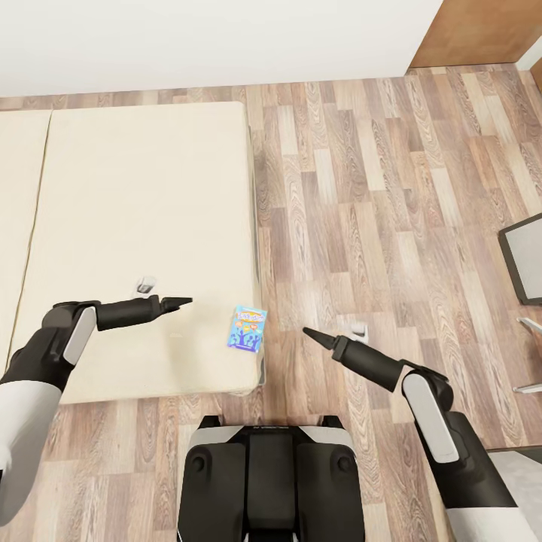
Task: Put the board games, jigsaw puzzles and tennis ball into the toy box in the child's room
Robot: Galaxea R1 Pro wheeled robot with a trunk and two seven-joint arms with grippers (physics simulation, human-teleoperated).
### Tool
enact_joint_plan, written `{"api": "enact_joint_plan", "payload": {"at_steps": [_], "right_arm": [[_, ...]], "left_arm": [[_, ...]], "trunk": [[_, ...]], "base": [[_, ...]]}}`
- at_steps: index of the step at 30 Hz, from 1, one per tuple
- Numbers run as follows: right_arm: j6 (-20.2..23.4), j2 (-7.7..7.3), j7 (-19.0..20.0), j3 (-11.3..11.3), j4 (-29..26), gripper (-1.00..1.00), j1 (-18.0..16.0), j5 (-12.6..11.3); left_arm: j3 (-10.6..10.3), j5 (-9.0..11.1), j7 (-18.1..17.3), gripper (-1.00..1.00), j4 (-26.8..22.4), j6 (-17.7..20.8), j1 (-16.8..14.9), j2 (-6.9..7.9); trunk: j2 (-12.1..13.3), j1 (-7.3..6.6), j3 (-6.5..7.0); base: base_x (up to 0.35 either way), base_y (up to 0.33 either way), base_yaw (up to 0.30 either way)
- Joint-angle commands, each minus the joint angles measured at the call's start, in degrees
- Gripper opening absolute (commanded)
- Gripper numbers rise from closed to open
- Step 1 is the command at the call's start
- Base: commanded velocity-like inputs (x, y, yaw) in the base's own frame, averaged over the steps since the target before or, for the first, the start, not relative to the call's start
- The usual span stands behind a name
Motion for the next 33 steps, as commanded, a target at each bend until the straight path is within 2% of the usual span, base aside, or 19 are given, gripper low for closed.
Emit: {"api": "enact_joint_plan", "payload": {"at_steps": [1, 4, 5, 12, 13, 16, 17, 21, 23, 27, 33], "right_arm": [[-0.3, -0.03, 0.2, -0.2, 0.3, 1.0, 0.0, -0.2], [-0.8, -0.01, 0.6, -0.3, 0.6, 1.0, 0.0, -0.1], [-1.0, -0.01, 0.7, -0.4, 0.8, 1.0, 0.0, 0.0], [-1.3, 0.05, 0.2, -0.6, 0.9, 1.0, -0.1, 0.0], [-1.3, 0.03, 0.1, -0.6, 0.9, 1.0, -0.1, -0.1], [-1.3, 0.05, 0.0, -0.6, 1.0, 1.0, -0.1, -0.1], [-1.3, 0.07, -0.1, -0.7, 1.0, 1.0, -0.1, -0.1], [-1.1, 0.24, -0.7, -0.7, 1.1, 1.0, -0.1, -0.1], [-1.0, 0.36, -1.0, -0.7, 1.1, 1.0, -0.1, -0.2], [-0.8, 0.61, -1.7, -0.7, 1.2, 1.0, -0.1, -0.2], [-0.8, 0.35, -1.6, -0.5, 1.3, 1.0, -0.1, -0.3]], "left_arm": [[0.2, 0.0, -1.7, 1.0, 0.0, 0.9, 0.0, 0.17], [0.4, 0.0, -4.7, 1.0, 0.0, 1.6, 0.0, 0.89], [0.5, 0.0, -6.9, 1.0, 0.0, 1.9, 0.0, 1.53], [0.3, 0.0, -16.7, 1.0, -0.8, 4.2, 0.0, 4.19], [0.2, 0.0, -19.4, 1.0, -1.5, 4.9, 0.2, 4.91], [0.0, 0.0, -23.9, 1.0, -3.1, 5.9, 0.5, 5.88], [-0.2, 0.0, -26.9, 1.0, -4.4, 6.8, 0.9, 6.37], [-1.2, 0.0, -33.6, 1.0, -8.6, 8.1, 2.8, 7.14], [-1.5, 0.0, -35.2, 1.0, -10.3, 8.3, 3.5, 7.27], [-1.9, 0.0, -35.2, 1.0, -15.2, 8.6, 5.3, 7.24], [-2.0, 0.0, -35.2, 1.0, -20.0, 8.7, 7.6, 6.8]], "trunk": [[-0.1, 0.03, -0.06], [-0.1, 0.03, -0.06], [-0.1, 0.03, -0.06], [-0.1, 0.03, -0.06], [-0.1, 0.03, -0.06], [-0.1, 0.03, -0.06], [-0.1, 0.03, -0.06], [-0.1, 0.03, -0.06], [-0.1, 0.03, -0.06], [-0.1, 0.03, -0.06], [-0.1, 0.03, -0.06]], "base": [[0.0, 0.0, 0.0], [0.0, 0.0, 0.0], [0.0, 0.0, 0.0], [0.0, 0.0, 0.0], [0.0, 0.0, 0.0], [0.0, 0.0, 0.0], [0.0, 0.0, 0.0], [0.0, 0.0, 0.0], [0.0, 0.0, 0.0], [0.0, 0.0, 0.0], [0.0, 0.0, 0.0]]}}
